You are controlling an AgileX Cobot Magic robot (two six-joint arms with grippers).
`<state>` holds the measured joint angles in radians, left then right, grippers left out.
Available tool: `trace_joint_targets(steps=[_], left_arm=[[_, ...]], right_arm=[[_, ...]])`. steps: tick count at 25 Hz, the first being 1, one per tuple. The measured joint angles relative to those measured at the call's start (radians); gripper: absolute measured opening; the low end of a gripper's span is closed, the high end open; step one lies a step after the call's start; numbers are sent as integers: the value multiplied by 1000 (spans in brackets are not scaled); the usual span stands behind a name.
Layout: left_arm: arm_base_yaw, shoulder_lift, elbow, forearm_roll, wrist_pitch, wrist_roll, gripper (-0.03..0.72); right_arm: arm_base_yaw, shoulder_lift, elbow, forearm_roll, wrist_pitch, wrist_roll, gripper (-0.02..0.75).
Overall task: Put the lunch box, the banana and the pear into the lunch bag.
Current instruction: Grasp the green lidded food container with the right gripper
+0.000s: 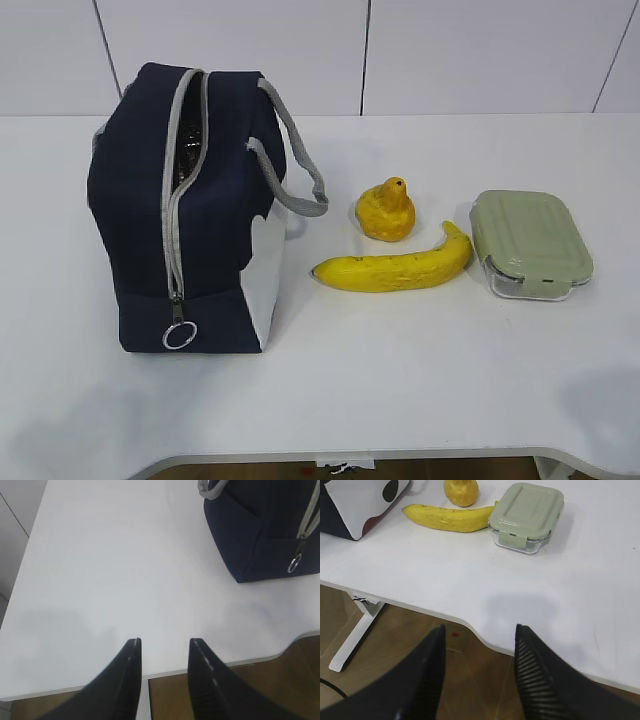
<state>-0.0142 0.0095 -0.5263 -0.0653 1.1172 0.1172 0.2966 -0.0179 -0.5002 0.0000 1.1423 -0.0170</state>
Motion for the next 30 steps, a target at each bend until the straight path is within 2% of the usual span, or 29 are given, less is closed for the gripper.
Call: trace_joint_targets(steps=[17,24,30], left_arm=[[0,0,0,0,0,0,244],[0,0,0,0,0,0,244],[0,0,0,0,0,0,244]], right_arm=[[0,0,0,0,0,0,361],[0,130,-60,-98,-25,10,361],[0,375,-123,-230,-98,154,361]])
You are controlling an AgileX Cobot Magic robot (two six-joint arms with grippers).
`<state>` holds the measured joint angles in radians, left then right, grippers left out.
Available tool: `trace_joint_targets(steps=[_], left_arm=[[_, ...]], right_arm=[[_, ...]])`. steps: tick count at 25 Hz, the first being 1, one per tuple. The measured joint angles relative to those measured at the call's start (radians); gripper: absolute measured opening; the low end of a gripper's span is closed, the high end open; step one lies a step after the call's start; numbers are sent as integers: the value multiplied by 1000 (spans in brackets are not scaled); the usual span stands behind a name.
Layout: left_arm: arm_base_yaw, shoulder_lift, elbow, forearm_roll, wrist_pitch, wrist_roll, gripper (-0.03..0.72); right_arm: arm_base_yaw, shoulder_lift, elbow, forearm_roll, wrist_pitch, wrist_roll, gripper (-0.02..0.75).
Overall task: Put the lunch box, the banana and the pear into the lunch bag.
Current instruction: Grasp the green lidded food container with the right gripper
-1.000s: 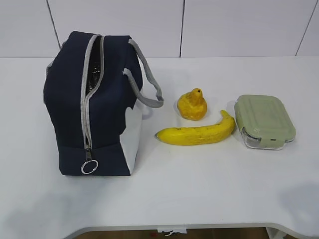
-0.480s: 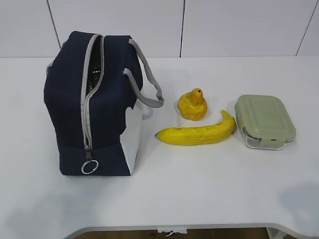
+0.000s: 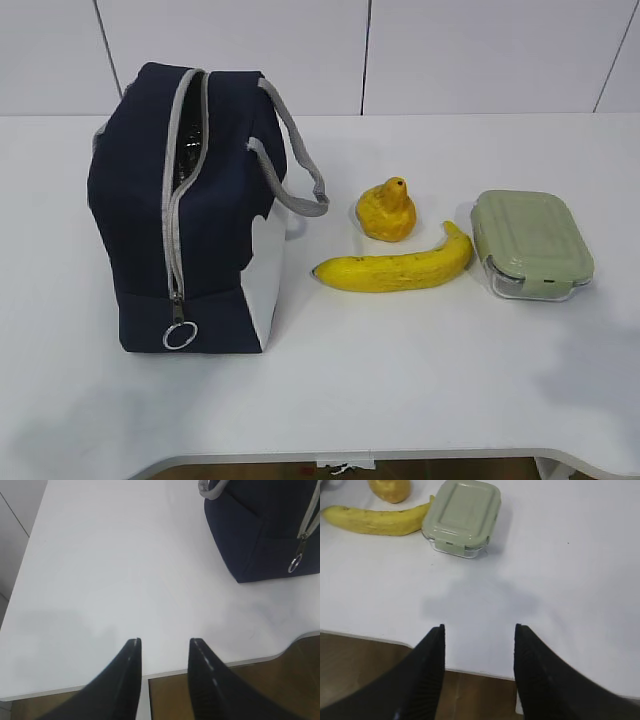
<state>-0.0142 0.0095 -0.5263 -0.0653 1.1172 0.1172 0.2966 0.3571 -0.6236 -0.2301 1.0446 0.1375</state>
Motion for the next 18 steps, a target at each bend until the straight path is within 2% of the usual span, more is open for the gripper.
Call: trace_joint_targets(steps=[11,14,18], left_arm=[[0,0,0,0,0,0,244],[0,0,0,0,0,0,244],[0,0,0,0,0,0,244]], right_arm=[[-7,453,-116,-50,-144,207,361],[-45,588,-181,-50,-157,224,361],[-151,738,-273,-23,-166,213,361]])
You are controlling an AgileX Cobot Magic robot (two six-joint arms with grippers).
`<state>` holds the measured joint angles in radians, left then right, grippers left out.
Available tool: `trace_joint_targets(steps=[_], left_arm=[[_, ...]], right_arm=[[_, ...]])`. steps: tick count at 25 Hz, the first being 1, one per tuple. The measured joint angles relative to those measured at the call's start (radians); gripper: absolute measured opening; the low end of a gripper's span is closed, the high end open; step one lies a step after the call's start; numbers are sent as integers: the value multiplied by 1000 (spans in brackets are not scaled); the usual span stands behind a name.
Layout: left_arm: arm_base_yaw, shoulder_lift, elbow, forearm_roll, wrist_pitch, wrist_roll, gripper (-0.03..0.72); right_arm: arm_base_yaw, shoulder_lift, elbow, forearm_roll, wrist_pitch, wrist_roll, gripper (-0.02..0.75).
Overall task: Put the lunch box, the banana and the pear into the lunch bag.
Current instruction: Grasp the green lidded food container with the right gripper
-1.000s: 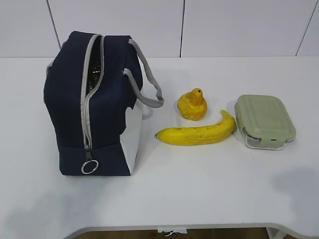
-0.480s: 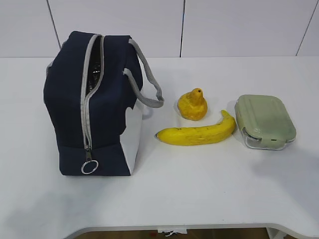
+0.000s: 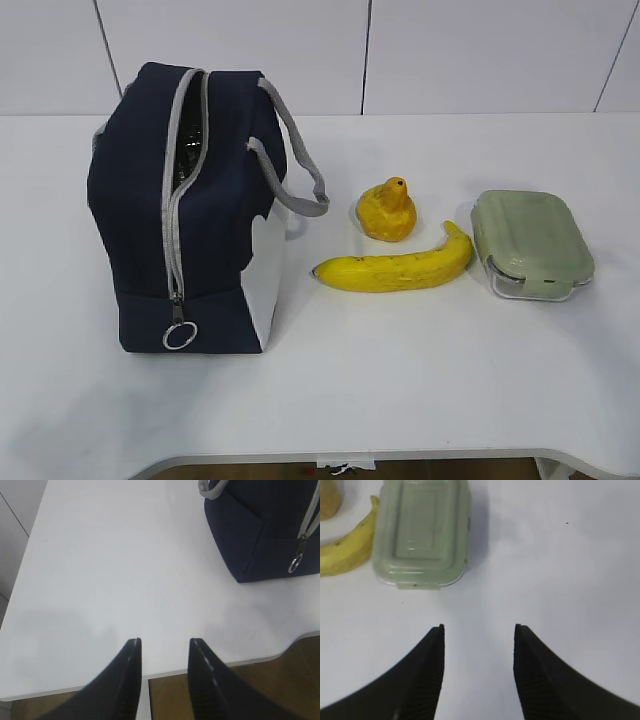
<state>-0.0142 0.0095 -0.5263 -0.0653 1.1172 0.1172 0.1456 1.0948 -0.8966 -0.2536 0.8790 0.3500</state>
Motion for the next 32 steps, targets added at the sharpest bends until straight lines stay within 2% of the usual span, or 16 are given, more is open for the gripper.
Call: trace_joint_targets(steps=[3,8,14,20,22,25,32], left_arm=[[0,0,0,0,0,0,244],[0,0,0,0,0,0,244],[0,0,0,0,0,0,244],[0,0,0,0,0,0,244],[0,0,0,0,0,0,244],[0,0,0,0,0,0,244],[0,0,0,0,0,0,244]], right_arm=[[-98,102,-67,79,-2,-82,361],[-261,243,-169,322,11,-291,361],[-447,386,-248,570,119,-586,361],[-689,533,-283,965,299,-922,361],[-755,590,-298,1096,316,-1005,361],[-800,664,-319,1182,313,-1066,361],[-801,755,-328,1219,313,-1084,361]])
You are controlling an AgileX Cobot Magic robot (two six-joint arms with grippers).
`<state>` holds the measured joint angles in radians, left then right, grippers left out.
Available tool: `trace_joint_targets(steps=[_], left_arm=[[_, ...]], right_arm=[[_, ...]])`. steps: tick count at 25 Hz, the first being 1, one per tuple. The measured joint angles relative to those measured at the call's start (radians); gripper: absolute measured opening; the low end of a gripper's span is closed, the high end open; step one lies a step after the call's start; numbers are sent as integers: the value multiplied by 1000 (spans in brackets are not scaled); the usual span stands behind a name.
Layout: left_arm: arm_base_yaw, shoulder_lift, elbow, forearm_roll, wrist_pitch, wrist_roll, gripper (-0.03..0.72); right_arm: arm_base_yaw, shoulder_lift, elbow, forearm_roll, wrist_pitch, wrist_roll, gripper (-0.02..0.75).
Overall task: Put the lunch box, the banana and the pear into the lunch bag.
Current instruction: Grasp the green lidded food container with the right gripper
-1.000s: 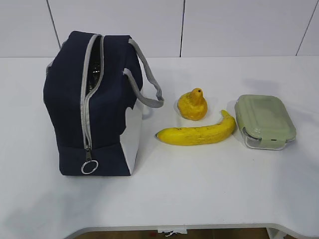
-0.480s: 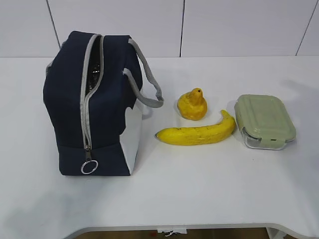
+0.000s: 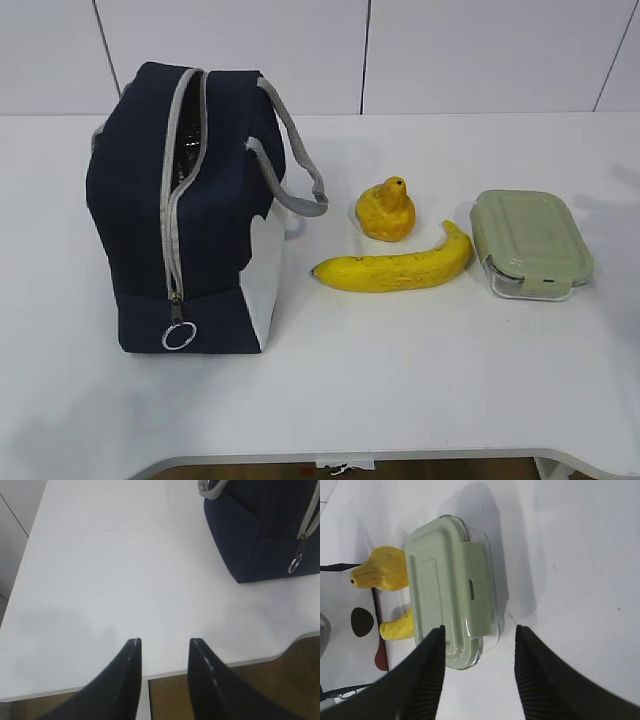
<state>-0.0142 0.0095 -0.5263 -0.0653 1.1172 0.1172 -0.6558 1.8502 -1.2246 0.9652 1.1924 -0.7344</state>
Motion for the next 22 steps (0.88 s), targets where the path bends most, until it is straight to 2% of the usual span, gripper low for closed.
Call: trace_joint_targets(steps=[5,10,12,15,22], left_arm=[[0,0,0,0,0,0,244],[0,0,0,0,0,0,244],[0,0,0,0,0,0,244],[0,0,0,3,0,0,244],[0,0,0,11,0,0,244]], right_arm=[[0,2,0,4,0,-2,377],[38,46,-2,39,0,-9,559],[66,83,-2,49,0,-43,594],[103,127,-2,66,-2,-106,604],[128,201,-4,163,-10,-263,599]])
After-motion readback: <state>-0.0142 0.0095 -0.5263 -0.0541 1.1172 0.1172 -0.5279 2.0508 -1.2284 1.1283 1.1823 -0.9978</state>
